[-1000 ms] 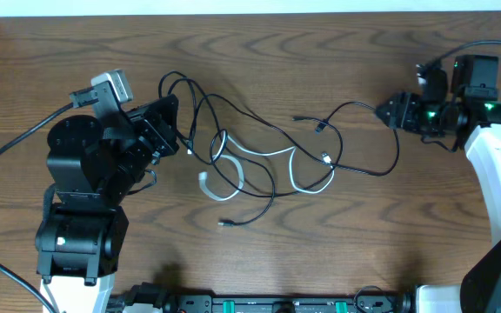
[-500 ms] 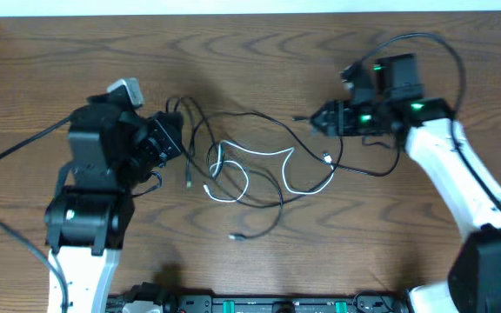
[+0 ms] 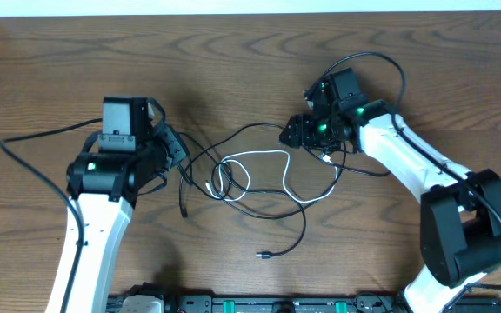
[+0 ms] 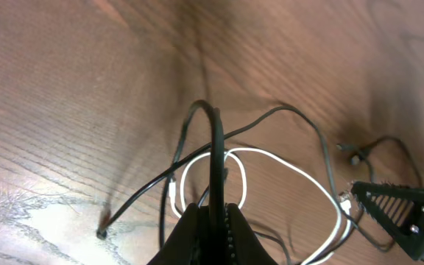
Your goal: Untangle cables
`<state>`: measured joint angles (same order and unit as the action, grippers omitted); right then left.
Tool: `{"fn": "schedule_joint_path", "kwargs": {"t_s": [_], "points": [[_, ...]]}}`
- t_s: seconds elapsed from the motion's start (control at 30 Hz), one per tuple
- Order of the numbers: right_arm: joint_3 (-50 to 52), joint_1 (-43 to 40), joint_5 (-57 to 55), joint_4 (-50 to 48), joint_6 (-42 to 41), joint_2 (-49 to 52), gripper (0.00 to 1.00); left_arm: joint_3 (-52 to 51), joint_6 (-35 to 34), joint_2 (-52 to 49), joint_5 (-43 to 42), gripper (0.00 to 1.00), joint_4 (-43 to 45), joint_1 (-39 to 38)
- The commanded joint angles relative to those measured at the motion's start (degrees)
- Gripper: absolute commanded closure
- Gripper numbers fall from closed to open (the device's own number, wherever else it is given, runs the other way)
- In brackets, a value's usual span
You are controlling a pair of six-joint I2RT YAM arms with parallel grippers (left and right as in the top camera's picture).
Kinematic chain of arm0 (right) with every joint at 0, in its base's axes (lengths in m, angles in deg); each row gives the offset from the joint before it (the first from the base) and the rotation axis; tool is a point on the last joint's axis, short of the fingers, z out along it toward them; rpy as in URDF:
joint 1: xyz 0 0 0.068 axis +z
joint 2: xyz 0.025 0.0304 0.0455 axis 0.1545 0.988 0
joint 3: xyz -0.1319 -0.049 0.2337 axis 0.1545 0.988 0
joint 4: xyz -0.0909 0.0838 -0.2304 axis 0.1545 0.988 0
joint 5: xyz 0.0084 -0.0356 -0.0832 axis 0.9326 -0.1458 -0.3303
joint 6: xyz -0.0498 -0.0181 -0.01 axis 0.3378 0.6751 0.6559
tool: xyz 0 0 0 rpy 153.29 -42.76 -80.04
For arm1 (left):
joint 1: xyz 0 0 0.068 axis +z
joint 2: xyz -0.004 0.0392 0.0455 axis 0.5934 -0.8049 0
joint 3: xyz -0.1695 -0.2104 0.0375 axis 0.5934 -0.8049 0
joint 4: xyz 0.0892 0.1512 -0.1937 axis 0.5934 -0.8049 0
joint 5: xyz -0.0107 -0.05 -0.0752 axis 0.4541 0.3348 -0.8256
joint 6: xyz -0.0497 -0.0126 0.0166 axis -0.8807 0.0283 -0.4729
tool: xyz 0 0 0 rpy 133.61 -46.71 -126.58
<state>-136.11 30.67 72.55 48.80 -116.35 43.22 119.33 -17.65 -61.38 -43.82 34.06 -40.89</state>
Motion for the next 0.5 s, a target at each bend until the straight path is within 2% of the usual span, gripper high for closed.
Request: {"fn": "schedule_joint_path", "kwargs": {"t_s": [0.0,0.33,0.47], "points": [[-0.6,1.4,-1.0,-0.8,-1.9,0.8,0.34,0.5,0.0,-1.8,1.4,0.93,-0.3,0.3],[-0.6,5.4,-3.7,-3.7,-5.3,5.1,0.41,0.5,-0.1,-3.5,1.2,0.93,-0.3,0.3],[-0.6,6.3,-3.5,-4.7,-5.4,6.3,0.52,0.5,-0.1,-3.5,1.2,0.93,-0.3,0.3]]}}
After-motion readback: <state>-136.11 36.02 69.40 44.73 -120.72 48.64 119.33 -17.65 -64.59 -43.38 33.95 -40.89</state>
